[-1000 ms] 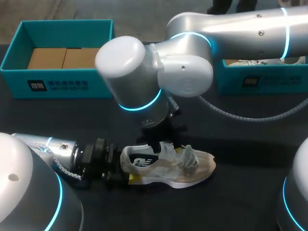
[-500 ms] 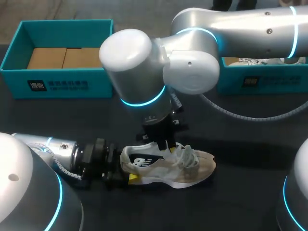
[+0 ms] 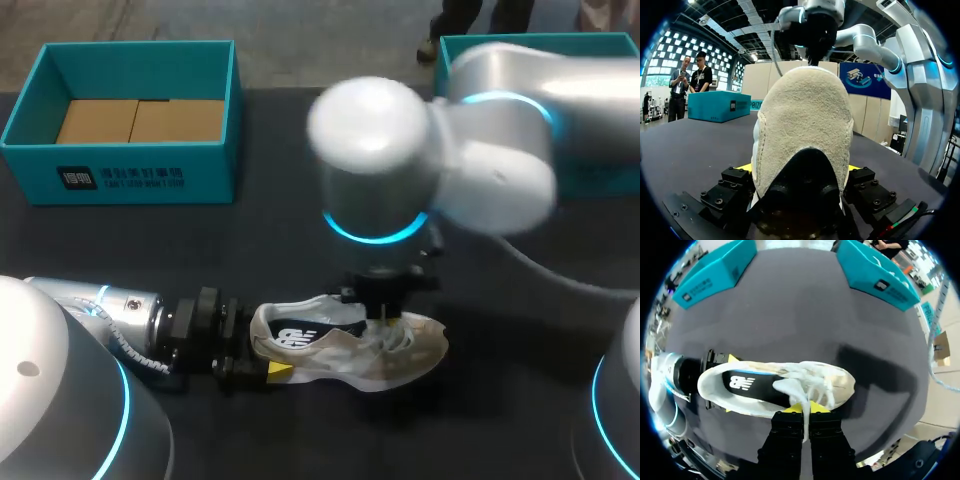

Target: Take the shoe out of the shoebox, open the shoe tongue, remove and reinsert the insole, then place the shoe into the shoebox

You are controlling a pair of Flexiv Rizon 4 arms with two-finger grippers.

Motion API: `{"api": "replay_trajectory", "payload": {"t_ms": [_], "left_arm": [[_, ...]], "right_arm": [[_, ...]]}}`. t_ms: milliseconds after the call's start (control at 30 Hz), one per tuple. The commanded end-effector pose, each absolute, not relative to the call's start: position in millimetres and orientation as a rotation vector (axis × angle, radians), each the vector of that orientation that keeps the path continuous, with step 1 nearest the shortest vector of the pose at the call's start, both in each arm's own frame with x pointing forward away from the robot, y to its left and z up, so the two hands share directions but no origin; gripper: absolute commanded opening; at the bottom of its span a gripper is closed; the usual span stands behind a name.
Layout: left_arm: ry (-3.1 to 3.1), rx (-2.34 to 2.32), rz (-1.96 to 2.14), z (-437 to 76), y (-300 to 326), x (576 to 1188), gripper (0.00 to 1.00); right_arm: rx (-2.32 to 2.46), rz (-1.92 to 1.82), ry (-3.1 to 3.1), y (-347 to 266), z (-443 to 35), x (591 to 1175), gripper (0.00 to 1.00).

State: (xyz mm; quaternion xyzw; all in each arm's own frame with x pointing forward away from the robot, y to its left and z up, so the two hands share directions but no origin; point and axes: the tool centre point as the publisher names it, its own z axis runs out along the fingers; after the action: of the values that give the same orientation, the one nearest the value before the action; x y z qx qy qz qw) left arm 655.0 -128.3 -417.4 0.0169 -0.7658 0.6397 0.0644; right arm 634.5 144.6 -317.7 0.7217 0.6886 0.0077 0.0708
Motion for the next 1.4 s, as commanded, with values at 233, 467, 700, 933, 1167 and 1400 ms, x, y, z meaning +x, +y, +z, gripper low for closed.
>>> {"api": "replay_trajectory", "payload": {"t_ms": [233, 467, 700, 933, 1167, 1400], "left_arm": [[-2.312, 0.051, 1.928, -420, -126, 654, 0.00], [-2.312, 0.051, 1.928, -420, -126, 654, 0.00], [-2.312, 0.051, 1.928, -420, -126, 654, 0.00], [-2.312, 0.051, 1.928, -420, -126, 654, 0.00], [-2.312, 0.051, 1.928, -420, -126, 654, 0.00], [-2.312, 0.051, 1.928, -420, -126, 654, 0.00]], "right_arm": [[2.824, 0.549, 1.575, 79, -343, 621, 0.00], [2.857, 0.577, 1.565, 75, -351, 617, 0.00], [2.855, 0.565, 1.595, 81, -354, 618, 0.00], [2.773, 0.515, 1.671, 90, -345, 619, 0.63], [2.655, 0.406, 1.727, 103, -316, 620, 1.00], [2.518, 0.291, 1.758, 119, -270, 620, 1.00]]}}
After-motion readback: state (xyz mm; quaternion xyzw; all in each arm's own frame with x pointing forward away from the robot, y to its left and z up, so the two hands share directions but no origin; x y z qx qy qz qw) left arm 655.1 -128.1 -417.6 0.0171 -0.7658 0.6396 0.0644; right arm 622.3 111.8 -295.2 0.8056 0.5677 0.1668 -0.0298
